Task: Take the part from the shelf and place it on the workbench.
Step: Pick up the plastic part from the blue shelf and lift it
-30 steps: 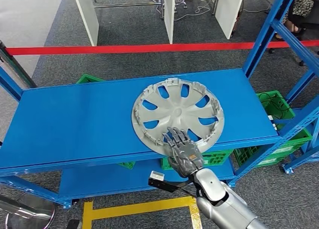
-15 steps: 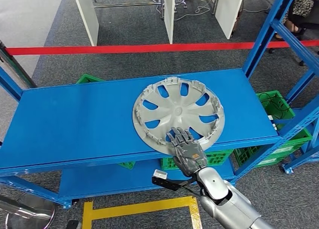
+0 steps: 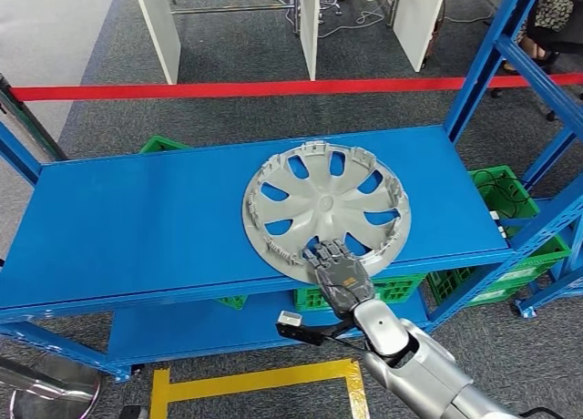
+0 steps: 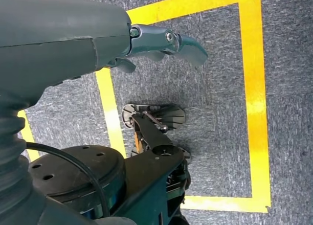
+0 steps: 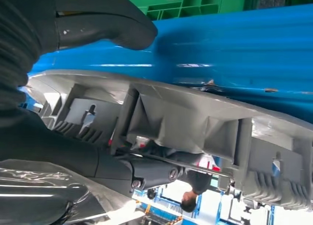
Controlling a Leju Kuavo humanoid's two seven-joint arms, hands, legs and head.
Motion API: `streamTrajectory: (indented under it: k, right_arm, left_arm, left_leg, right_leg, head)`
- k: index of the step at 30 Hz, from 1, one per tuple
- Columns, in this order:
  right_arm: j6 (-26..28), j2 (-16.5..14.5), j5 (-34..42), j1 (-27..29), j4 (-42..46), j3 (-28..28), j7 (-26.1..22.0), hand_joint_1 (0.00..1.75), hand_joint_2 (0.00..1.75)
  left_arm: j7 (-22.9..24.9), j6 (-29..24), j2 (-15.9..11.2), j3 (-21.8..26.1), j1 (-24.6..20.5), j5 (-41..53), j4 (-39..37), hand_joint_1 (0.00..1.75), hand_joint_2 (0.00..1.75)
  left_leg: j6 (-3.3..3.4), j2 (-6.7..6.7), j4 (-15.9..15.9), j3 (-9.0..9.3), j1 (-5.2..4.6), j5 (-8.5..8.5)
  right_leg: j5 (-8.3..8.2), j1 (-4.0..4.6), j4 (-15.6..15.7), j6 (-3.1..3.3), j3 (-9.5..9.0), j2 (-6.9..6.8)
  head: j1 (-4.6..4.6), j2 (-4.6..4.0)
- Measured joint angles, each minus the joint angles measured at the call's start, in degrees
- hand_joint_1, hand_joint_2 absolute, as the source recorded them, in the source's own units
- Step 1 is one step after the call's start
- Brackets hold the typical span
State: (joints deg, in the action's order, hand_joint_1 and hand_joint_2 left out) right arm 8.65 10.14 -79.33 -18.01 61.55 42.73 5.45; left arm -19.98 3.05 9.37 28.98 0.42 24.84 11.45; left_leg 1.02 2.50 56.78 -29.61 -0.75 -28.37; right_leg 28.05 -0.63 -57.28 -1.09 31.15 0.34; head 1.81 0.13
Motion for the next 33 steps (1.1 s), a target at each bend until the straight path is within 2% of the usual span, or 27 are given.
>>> streamTrajectory:
  k: [10, 16, 18, 20, 24, 26, 28, 30, 31, 32, 33]
  right_arm:
    - [-0.7, 0.0, -0.3, -1.8, -0.5, 1.6, 1.2, 1.75, 1.75]
    - [1.7, 0.3, -1.0, -0.7, 2.2, 1.9, 1.8, 1.75, 1.75]
    - [4.4, 0.7, -3.0, 0.6, 5.0, 2.1, 2.5, 1.75, 1.75]
    - [9.4, 1.4, -6.3, 2.2, 8.6, 2.2, 4.0, 1.75, 1.75]
    - [20.7, 4.9, -10.2, 3.1, 17.5, 4.6, 11.4, 1.75, 1.75]
    - [23.3, 7.1, -10.5, 2.3, 21.0, 6.2, 14.0, 1.75, 1.75]
    - [24.4, 8.7, -10.6, 1.8, 23.3, 7.1, 14.5, 1.75, 1.75]
    - [26.1, 10.0, -10.6, 1.7, 25.7, 7.2, 12.2, 1.75, 1.75]
    - [27.1, 10.4, -10.6, 2.2, 27.1, 6.4, 8.9, 1.75, 1.75]
    - [28.0, 10.3, -10.6, 3.6, 28.9, 4.6, 3.5, 1.75, 1.75]
    - [28.6, 9.4, -10.5, 5.8, 30.9, 1.7, -4.0, 1.75, 1.75]
  left_arm:
    - [-0.1, 0.3, 0.3, 1.5, 0.1, 0.8, 0.0, 0.00, 1.75]
    - [-0.4, 0.5, 0.5, 3.0, 0.1, 1.6, 0.0, 0.00, 1.75]
    - [-0.7, 0.5, 0.7, 3.7, 0.1, 1.8, 0.0, 0.00, 1.75]
    - [-1.1, 0.4, 0.9, 4.3, 0.1, 2.2, 0.0, 0.00, 1.75]
    - [-1.4, 0.0, 1.2, 5.4, 0.1, 3.2, 0.0, 0.00, 1.75]
    - [-1.4, -0.1, 1.3, 5.6, 0.0, 3.4, 0.0, 0.00, 1.75]
    - [-1.5, -0.1, 1.4, 5.7, 0.0, 3.6, 0.0, 0.00, 1.75]
    - [-1.5, -0.2, 1.4, 5.7, 0.0, 3.9, 0.0, 0.00, 1.75]
    - [-1.5, -0.3, 1.4, 5.8, -0.1, 4.2, 0.0, 0.00, 1.75]
    - [-1.5, -0.4, 1.5, 5.8, -0.1, 4.4, 0.0, 0.00, 1.75]
    - [-1.5, -0.4, 1.5, 5.9, -0.1, 4.6, 0.0, 0.00, 1.75]
  left_leg:
    - [0.00, 0.00, 0.0, 0.02, 0.00, 0.00]
    - [0.00, 0.00, 0.0, 0.01, 0.00, 0.00]
    - [0.00, 0.00, 0.0, -0.01, 0.00, 0.00]
    - [0.00, 0.00, 0.0, -0.05, 0.00, -0.01]
    - [0.02, -0.02, 0.0, -0.17, 0.00, -0.02]
    - [0.02, -0.03, 0.0, -0.17, 0.00, -0.02]
    - [0.02, -0.03, 0.0, -0.17, -0.01, -0.02]
    - [0.03, -0.02, 0.1, -0.18, -0.02, -0.01]
    - [0.03, -0.02, 0.1, -0.18, -0.01, -0.01]
    - [0.03, 0.00, 0.1, -0.19, 0.00, -0.01]
    - [0.03, 0.01, 0.2, -0.21, 0.02, -0.01]
  right_leg:
    - [0.00, 0.00, 0.0, 0.00, -0.02, 0.00]
    - [-0.01, 0.00, 0.0, -0.02, -0.01, 0.00]
    - [-0.01, 0.00, 0.0, -0.02, 0.01, 0.00]
    - [0.00, 0.00, 0.0, -0.02, 0.05, -0.01]
    - [0.00, -0.01, 0.0, -0.02, 0.16, 0.05]
    - [0.00, -0.01, 0.0, -0.02, 0.15, 0.05]
    - [-0.02, -0.02, 0.0, -0.05, 0.15, 0.05]
    - [-0.05, -0.03, 0.0, -0.08, 0.16, 0.04]
    - [-0.06, -0.02, 0.0, -0.09, 0.15, 0.01]
    - [-0.05, -0.01, 0.0, -0.09, 0.14, -0.03]
    - [-0.05, 0.01, 0.0, -0.09, 0.14, -0.06]
  head:
    - [-0.01, 0.00]
    - [-0.01, 0.00]
    - [-0.01, 0.00]
    - [-0.01, 0.00]
    - [-0.01, 0.00]
    - [0.01, 0.00]
    - [0.01, 0.00]
    - [0.00, 0.00]
    - [-0.01, 0.00]
    - [0.02, 0.00]
    - [0.03, 0.00]
